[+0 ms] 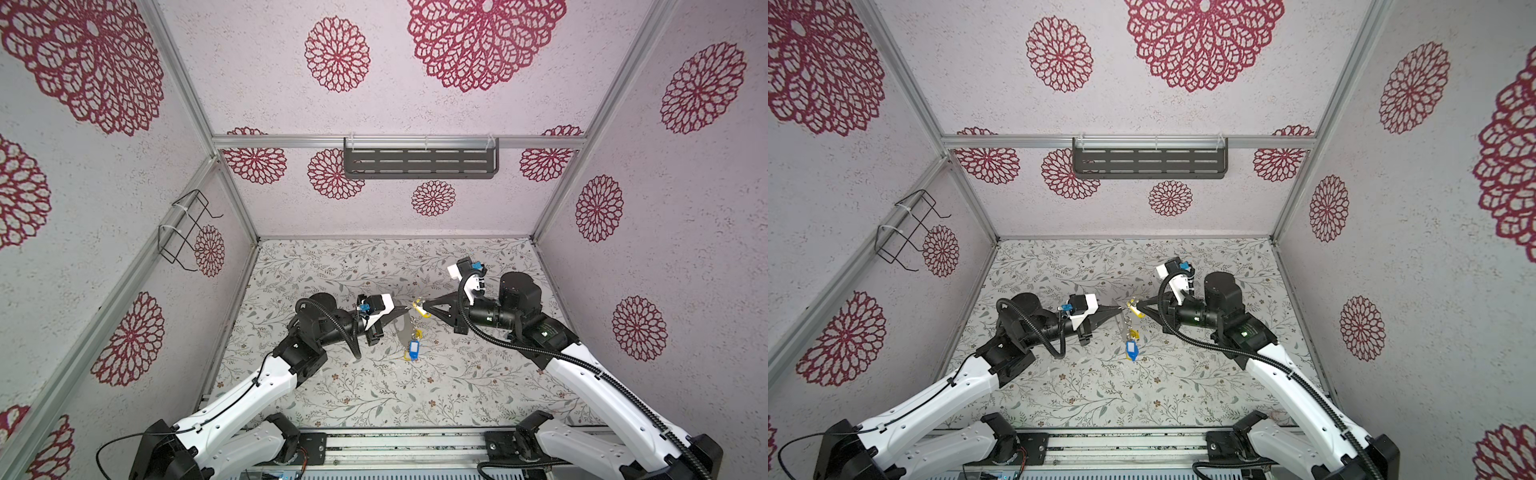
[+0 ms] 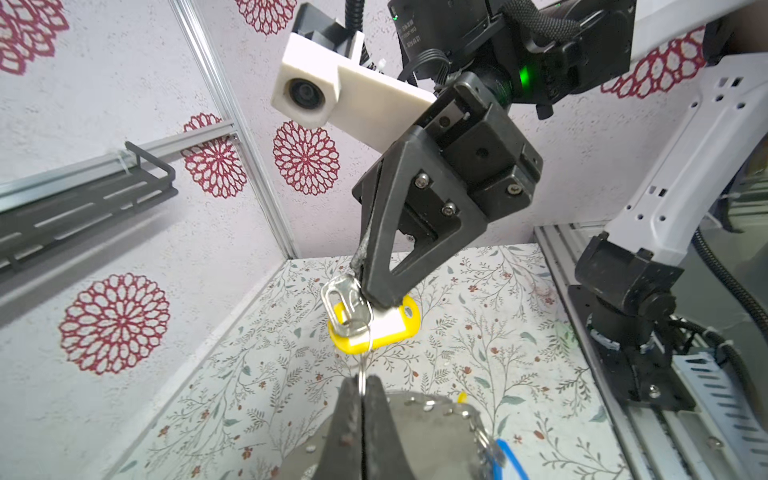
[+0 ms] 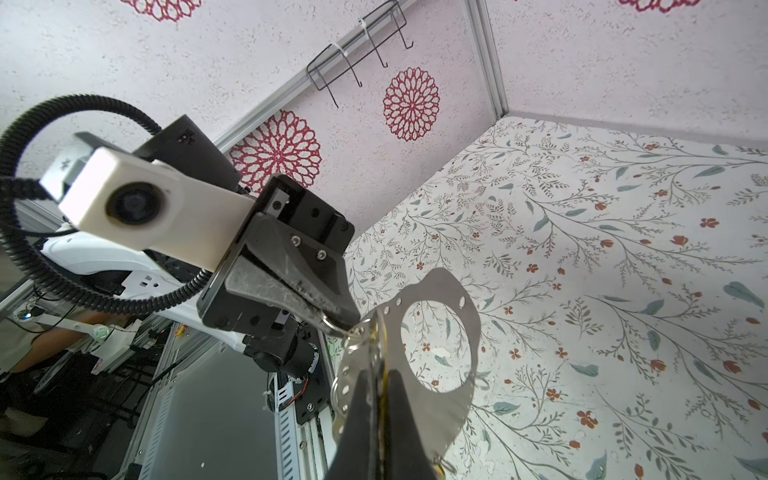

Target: Remove the keys from the keyring

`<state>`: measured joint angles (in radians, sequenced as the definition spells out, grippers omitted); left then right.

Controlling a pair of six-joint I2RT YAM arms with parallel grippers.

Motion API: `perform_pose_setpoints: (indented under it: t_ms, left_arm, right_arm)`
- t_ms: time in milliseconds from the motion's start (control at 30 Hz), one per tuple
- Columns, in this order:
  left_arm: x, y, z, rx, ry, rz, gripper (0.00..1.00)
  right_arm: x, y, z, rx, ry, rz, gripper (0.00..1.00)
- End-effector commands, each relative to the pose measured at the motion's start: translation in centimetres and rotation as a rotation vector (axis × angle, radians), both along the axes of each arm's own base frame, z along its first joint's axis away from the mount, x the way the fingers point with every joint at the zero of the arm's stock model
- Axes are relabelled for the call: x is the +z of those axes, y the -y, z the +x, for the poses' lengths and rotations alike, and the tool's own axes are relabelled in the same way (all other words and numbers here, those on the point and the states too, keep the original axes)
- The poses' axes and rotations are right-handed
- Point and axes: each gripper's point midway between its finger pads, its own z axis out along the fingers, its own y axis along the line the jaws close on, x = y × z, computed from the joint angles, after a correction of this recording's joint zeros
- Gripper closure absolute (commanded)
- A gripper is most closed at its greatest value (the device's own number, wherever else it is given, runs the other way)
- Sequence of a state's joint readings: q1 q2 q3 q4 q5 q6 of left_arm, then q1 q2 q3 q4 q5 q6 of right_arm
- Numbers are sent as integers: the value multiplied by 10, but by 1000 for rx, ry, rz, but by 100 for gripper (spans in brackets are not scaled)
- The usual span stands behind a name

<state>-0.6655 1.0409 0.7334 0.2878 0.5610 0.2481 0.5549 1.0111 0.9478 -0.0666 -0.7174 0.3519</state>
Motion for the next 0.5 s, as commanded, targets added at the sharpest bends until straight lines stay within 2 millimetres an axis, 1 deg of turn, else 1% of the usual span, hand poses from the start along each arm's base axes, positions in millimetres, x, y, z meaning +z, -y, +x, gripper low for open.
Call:
perform_pose_setpoints:
  t_ms: [0, 100, 233, 467]
  left_arm:
    - [13, 0, -9, -18, 116, -10, 100]
    - [9, 1, -9, -17, 111, 10, 100]
    - [6, 3, -7, -21, 99, 17, 100]
    - [1, 9, -3, -25, 80, 30, 100]
  right_arm:
    - [23, 6, 16, -92, 87, 40, 100]
    - [26, 5, 15, -87, 91, 43, 100]
    - [35, 1, 11, -73, 105, 53, 100]
    - [53, -12, 3, -40, 142, 55, 100]
